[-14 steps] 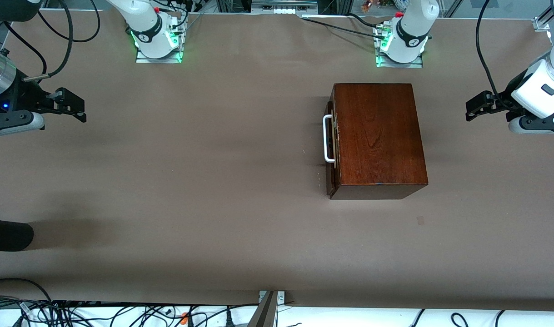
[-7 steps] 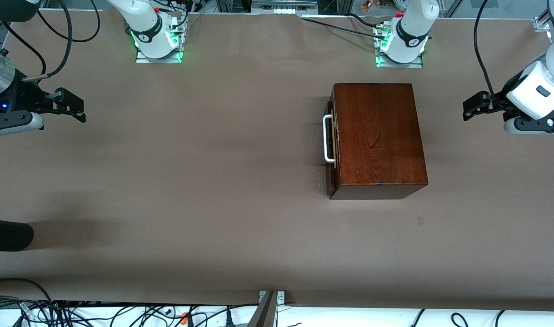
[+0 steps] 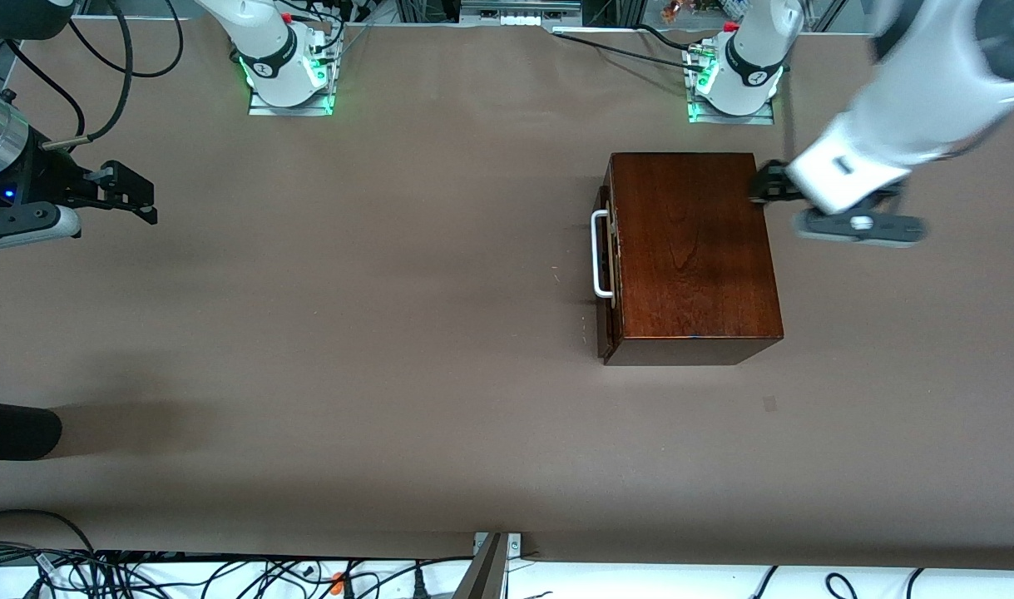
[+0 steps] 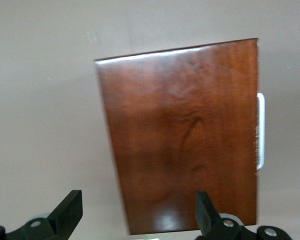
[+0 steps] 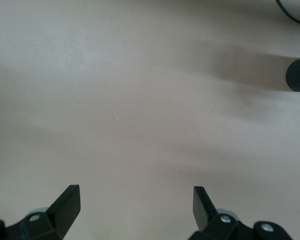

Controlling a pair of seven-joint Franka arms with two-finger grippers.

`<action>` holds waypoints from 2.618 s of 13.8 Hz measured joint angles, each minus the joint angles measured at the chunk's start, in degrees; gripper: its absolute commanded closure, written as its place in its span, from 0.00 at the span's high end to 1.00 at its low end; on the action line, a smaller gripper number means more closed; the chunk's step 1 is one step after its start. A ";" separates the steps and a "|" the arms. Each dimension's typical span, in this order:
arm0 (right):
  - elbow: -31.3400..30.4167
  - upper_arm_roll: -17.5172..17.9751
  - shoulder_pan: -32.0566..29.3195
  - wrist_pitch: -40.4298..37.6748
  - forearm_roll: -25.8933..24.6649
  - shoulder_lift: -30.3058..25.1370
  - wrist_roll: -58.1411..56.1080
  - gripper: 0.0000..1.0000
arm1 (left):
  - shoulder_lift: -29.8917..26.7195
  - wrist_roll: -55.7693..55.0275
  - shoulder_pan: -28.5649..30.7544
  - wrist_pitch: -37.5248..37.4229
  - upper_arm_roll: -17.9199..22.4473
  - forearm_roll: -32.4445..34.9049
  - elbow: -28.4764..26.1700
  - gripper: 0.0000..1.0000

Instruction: Open drawer, take yellow block, close drawer

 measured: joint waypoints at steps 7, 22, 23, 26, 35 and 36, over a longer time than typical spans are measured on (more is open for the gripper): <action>0.01 0.09 0.04 0.00 0.00 0.00 0.00 1.00 | 9.01 -19.89 -6.18 7.71 -8.10 2.63 0.06 1.00; 0.01 0.10 0.04 0.00 0.00 0.00 0.00 1.00 | 22.33 -36.03 -19.87 13.21 -8.17 16.88 -0.05 1.00; 0.01 0.10 0.04 0.00 0.00 0.00 0.00 1.00 | 22.65 -36.09 -19.87 13.58 -8.16 16.88 -0.08 1.00; 0.01 0.10 0.04 0.00 0.00 0.00 0.00 1.00 | 23.48 -36.14 -19.86 14.51 -8.08 16.88 -0.40 1.00; 0.01 0.10 0.04 0.00 0.00 0.00 0.00 1.00 | 24.12 -36.26 -20.00 17.83 -8.11 16.88 -4.12 1.00; 0.01 0.10 0.04 0.00 0.00 0.00 0.00 1.00 | 24.12 -36.27 -20.04 18.16 -8.12 16.88 -4.37 1.00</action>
